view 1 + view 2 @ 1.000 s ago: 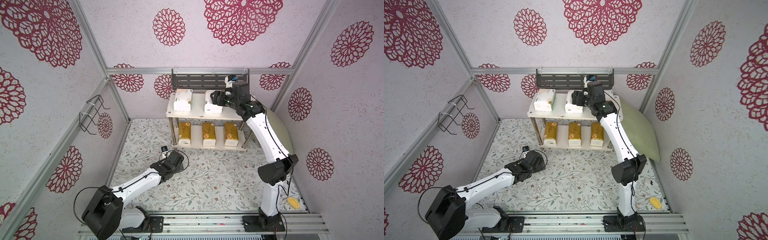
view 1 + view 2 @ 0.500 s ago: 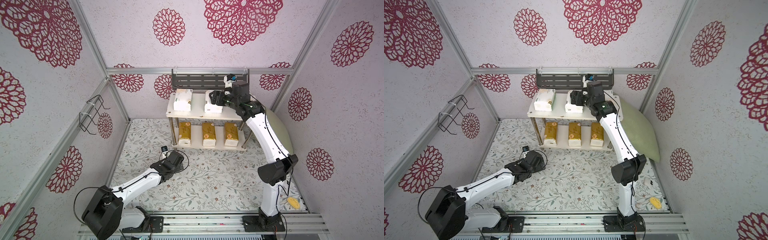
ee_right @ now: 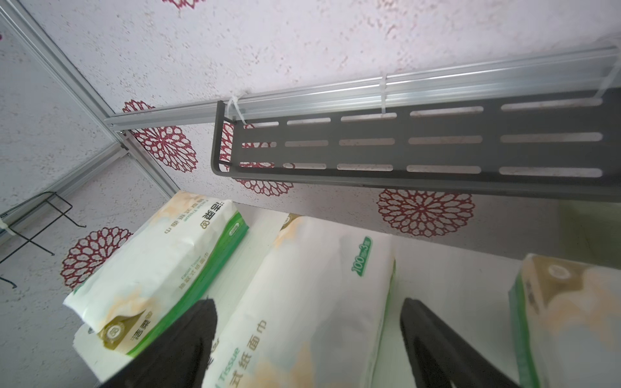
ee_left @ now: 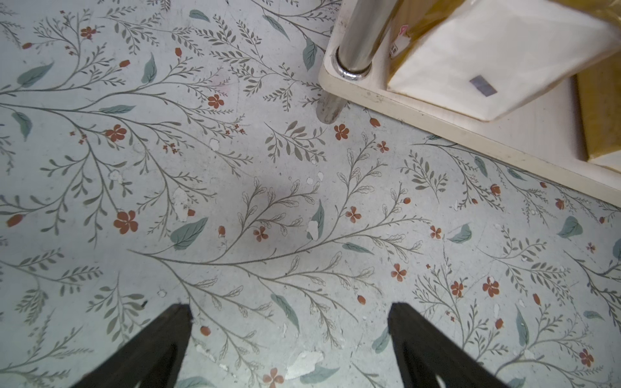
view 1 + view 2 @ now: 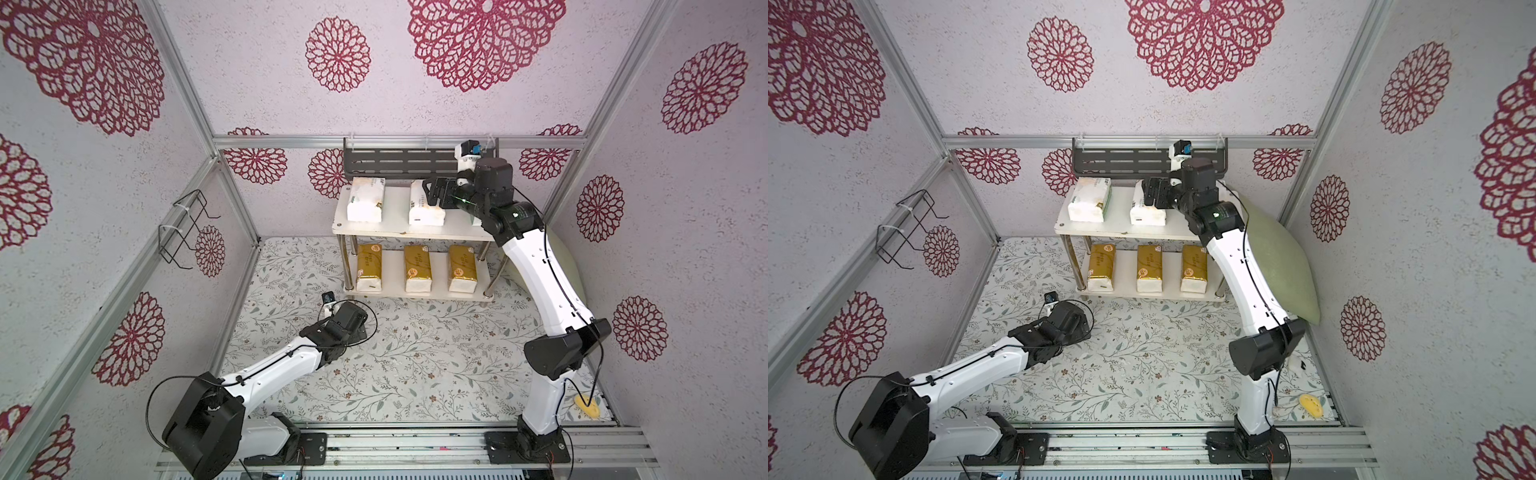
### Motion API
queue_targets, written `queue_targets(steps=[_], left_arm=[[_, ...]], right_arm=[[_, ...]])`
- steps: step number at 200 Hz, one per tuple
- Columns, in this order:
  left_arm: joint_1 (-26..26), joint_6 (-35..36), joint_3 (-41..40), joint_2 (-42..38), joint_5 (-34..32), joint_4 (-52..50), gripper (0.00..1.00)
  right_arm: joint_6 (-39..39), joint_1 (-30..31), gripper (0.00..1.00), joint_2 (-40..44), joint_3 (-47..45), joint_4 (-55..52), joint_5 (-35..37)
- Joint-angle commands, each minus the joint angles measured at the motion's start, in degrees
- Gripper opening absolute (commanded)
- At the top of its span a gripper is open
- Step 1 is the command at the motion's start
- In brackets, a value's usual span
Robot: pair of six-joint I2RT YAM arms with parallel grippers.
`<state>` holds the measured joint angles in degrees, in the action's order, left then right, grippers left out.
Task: Place the tissue boxes on the shelf by color
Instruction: Adjust the box of tissues on the shelf, then reset both arms
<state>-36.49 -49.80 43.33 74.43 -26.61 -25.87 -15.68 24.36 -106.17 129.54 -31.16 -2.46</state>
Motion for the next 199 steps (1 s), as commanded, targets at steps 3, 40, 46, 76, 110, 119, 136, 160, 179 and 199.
queue_targets(steps=[3,40,46,76,110,119,136,160,179,199], left_arm=[[-0.24,-0.21,0.70,-2.25,-2.11,-0.65,0.99],[-0.25,0.73,1.64,-3.40,-3.74,-1.76,0.99],[-0.25,0.92,1.76,-3.41,-3.98,-1.88,0.99],[-0.18,2.00,3.06,-3.34,-5.09,-2.23,0.99],[0.93,3.86,5.20,-3.42,-6.89,-3.06,0.98],[1.50,4.46,5.68,-3.57,-7.22,-3.18,0.98],[2.93,5.27,6.61,-3.92,-7.97,-3.89,0.98],[5.24,6.03,7.20,-5.40,-9.45,-5.53,0.98],[7.72,6.51,6.96,-7.63,-11.87,-5.97,0.98],[12.54,6.98,6.64,-8.96,-14.57,-4.98,0.98]], right_arm=[[2.97,-0.13,0.94,10.02,-7.29,4.32,2.03],[4.84,-0.35,0.95,22.54,-24.07,6.51,2.46],[4.96,-0.39,0.95,24.41,-26.59,6.70,2.20],[4.85,-0.37,0.95,32.77,-36.79,6.34,-0.59],[3.50,-0.11,0.95,38.38,-49.11,4.21,-4.49],[2.81,-0.15,0.95,39.52,-53.94,5.25,-4.07],[1.50,-0.02,0.97,41.18,-63.44,8.64,-3.36],[1.19,0.03,0.99,43.92,-77.08,18.57,0.50],[3.36,-0.34,0.99,45.06,-85.89,28.23,8.43],[3.27,-3.55,0.99,45.07,-91.79,36.70,9.95]])
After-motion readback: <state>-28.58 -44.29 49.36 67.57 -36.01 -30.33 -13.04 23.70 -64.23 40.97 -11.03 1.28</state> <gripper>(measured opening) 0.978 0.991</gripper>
